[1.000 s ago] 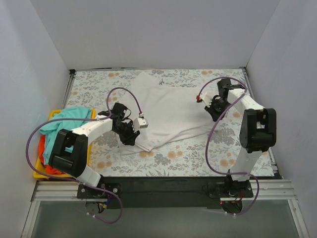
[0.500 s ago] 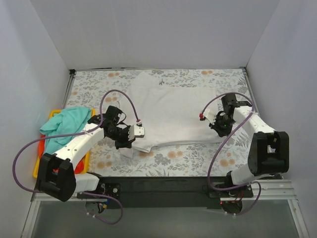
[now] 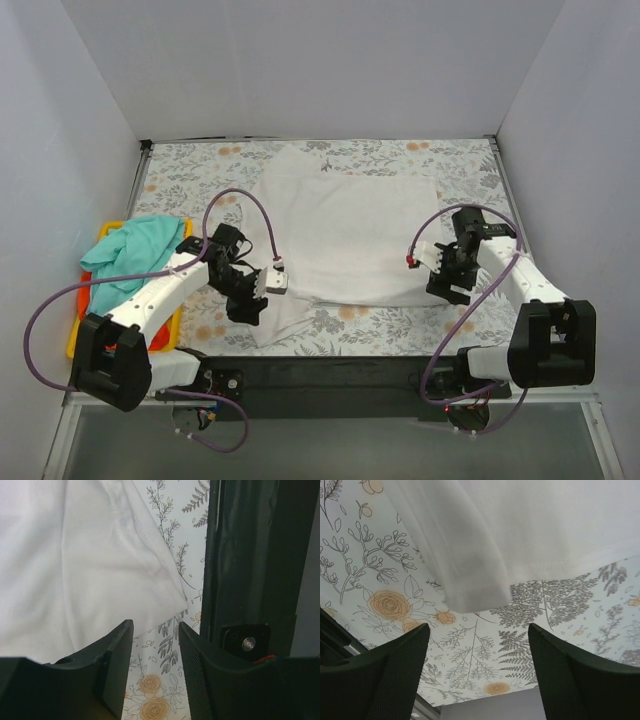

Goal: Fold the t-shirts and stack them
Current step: Flatten the tshirt out

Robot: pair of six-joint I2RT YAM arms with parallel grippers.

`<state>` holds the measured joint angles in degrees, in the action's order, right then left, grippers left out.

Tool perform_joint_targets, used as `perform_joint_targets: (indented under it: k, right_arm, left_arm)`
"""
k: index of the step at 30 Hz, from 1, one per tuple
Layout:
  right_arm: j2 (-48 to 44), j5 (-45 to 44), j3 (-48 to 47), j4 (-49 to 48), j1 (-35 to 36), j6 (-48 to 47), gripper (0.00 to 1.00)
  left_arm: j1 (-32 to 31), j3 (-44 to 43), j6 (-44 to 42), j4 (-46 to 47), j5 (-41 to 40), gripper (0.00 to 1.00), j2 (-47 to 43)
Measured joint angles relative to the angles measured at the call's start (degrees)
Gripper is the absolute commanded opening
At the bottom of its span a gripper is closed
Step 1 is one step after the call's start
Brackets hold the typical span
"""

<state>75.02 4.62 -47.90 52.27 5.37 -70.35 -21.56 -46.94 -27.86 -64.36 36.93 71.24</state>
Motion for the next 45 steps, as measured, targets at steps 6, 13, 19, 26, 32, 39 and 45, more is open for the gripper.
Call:
perform_joint_targets:
  k: [6,13,19,26,32,39,45]
  right_arm:
    - [2.69,4.00,-8.02,1.81,0.02,4.22,0.48]
    - [12.52,4.94,-10.51,1.79,0.00,10.69,0.42]
    - [15.80,3.74,-8.79,0.00,0.02,13.46,0.42]
    - [17.53,0.87,-5.53,-1.97,0.07,14.75,0.42]
    - [12.50,-0.85,0.00,-3.78,0.63,14.40,0.42]
    - [7.13,0.31,3.74,0.24,1.14,13.18,0.44]
    - [10.40,8.07,-15.76,5.46,0.66,14.80,0.58]
  left_arm:
    - [-0.39,-0.63,11.23,7.21,-0.81,0.33,0.76]
    - [-0.68,-8.11,27.54,19.10,-13.46,0.29,16.11]
    - [-0.33,-10.34,32.87,23.37,-21.35,0.28,23.06]
    - [-0.37,-2.71,30.40,26.38,-26.10,0.27,18.34]
    - [-0.37,4.74,28.81,23.37,-27.36,0.28,9.86]
    - [-0.31,3.89,29.22,12.85,-22.67,0.34,7.96]
    - [2.43,-17.49,33.46,11.61,-16.33,0.40,13.75]
